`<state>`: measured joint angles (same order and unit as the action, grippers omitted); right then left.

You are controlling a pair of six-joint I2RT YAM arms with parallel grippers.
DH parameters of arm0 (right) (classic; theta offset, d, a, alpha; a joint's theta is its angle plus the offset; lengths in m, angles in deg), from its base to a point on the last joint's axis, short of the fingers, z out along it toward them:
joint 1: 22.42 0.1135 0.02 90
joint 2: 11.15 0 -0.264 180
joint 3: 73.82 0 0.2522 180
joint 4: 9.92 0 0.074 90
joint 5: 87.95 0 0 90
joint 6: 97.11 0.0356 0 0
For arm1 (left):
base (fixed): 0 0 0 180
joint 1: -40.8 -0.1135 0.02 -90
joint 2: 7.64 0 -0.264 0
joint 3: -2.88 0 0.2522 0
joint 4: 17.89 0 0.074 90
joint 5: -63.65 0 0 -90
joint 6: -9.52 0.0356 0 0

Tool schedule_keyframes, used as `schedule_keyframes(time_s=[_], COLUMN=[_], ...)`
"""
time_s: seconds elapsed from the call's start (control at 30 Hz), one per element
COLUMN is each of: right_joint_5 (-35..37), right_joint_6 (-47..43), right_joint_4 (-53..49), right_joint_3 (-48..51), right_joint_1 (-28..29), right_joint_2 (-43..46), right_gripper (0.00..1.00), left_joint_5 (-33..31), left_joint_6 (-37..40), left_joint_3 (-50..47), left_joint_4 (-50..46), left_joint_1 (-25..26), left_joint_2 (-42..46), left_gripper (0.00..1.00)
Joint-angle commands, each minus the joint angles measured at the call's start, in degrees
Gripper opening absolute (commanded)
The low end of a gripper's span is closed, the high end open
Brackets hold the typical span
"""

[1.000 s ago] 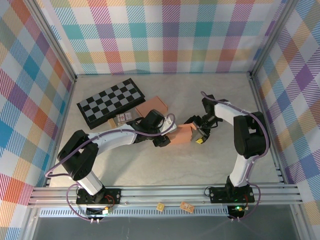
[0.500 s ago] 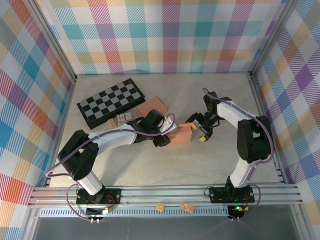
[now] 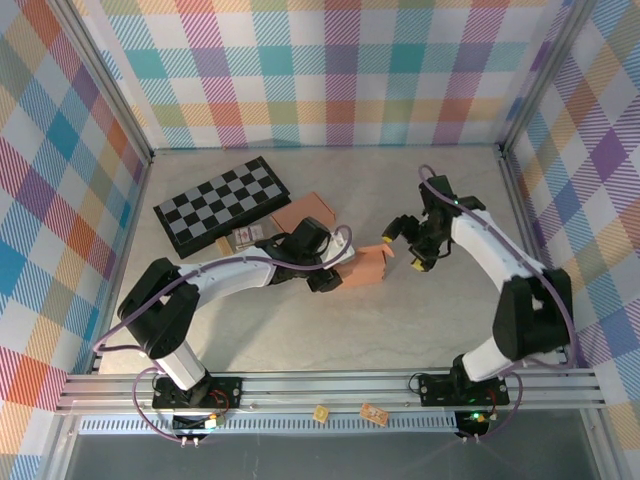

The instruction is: Fold the paper box

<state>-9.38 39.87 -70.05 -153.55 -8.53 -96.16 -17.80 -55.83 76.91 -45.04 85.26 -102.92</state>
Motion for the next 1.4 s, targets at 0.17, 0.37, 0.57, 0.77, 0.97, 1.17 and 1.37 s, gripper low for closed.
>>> schedule_keyframes(time_s=[0.17, 0.37, 0.57, 0.77, 0.97, 1.17, 1.37], right_joint_5=[9.8, 6.5, 2.1, -2.6, -4.0, -4.6, -2.3], right_joint_6=[-9.0, -18.0, -29.9, -37.4, -43.5, -49.6, -52.1], right_joint_4=[5.8, 6.8, 11.4, 8.1, 8.5, 6.4, 4.8], right_joint_3=[7.0, 9.5, 12.9, 8.1, 5.3, 1.7, -1.1], right_joint_1=[-0.1, 0.1, 0.1, 0.2, 0.7, 1.2, 3.2], right_joint_2=[15.2, 19.0, 22.7, 14.8, 11.1, 5.6, 1.6], right_gripper=[0.79, 0.73, 0.63, 0.59, 0.58, 0.51, 0.48], left_joint_5=[3.0, 5.3, 8.6, 9.4, 10.3, 12.2, 13.0], left_joint_6=[0.3, 2.2, 5.2, 7.3, 8.2, 9.7, 10.4], left_joint_3=[5.0, 6.8, 8.3, 7.3, 8.8, 9.3, 10.1], left_joint_4=[-3.9, -7.2, -11.8, -11.5, -11.2, -12.2, -12.7], left_joint_1=[-1.2, -1.3, -2.6, -3.3, -3.9, -4.8, -5.2], left_joint_2=[-2.4, -2.5, -3.4, -3.2, -3.8, -4.3, -4.8], left_gripper=[0.5, 0.52, 0.52, 0.51, 0.46, 0.45, 0.43])
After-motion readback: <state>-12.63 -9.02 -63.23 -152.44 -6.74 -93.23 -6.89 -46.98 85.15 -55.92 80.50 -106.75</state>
